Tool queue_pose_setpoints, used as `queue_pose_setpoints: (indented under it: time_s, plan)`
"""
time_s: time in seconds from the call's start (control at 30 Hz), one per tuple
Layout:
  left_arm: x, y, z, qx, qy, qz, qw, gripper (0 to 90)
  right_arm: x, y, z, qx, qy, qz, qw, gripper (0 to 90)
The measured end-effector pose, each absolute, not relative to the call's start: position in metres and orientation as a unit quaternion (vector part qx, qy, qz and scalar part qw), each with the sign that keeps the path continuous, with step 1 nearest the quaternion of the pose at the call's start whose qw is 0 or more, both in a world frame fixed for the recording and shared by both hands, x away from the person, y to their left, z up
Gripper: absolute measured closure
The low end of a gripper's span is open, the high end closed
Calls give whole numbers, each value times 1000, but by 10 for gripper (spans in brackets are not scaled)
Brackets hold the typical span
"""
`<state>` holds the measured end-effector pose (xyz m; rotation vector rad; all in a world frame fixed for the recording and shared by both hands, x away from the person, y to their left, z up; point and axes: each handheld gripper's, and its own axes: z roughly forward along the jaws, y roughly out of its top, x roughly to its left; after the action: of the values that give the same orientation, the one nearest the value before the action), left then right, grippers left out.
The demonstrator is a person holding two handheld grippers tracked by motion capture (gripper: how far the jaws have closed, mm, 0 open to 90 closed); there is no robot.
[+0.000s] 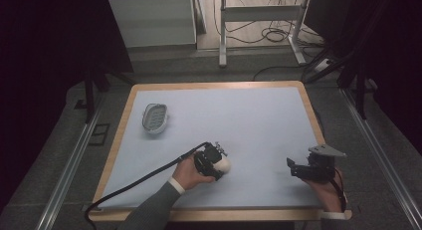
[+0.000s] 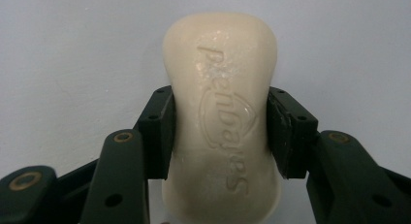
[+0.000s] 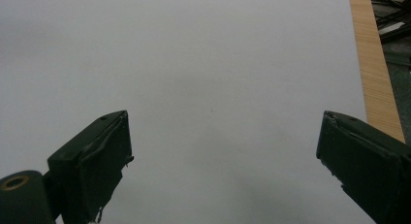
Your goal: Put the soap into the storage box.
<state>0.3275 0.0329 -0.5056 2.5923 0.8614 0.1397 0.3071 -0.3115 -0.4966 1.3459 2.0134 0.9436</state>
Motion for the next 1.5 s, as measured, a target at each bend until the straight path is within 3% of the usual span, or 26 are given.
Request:
queue_pose_setpoints:
  time_s: [1.07,1.13,1.5]
  plan:
    - [336,37,-506,931,300,42,202,490,307,-315,-497,504,743,347,271,54]
    - [335,36,-507,932,299,39,199,434,307,-315,-497,504,743,347,271,54]
    - [334,39,-504,937,288,49,192,495,307,-315,-497,504,742,348,271,54]
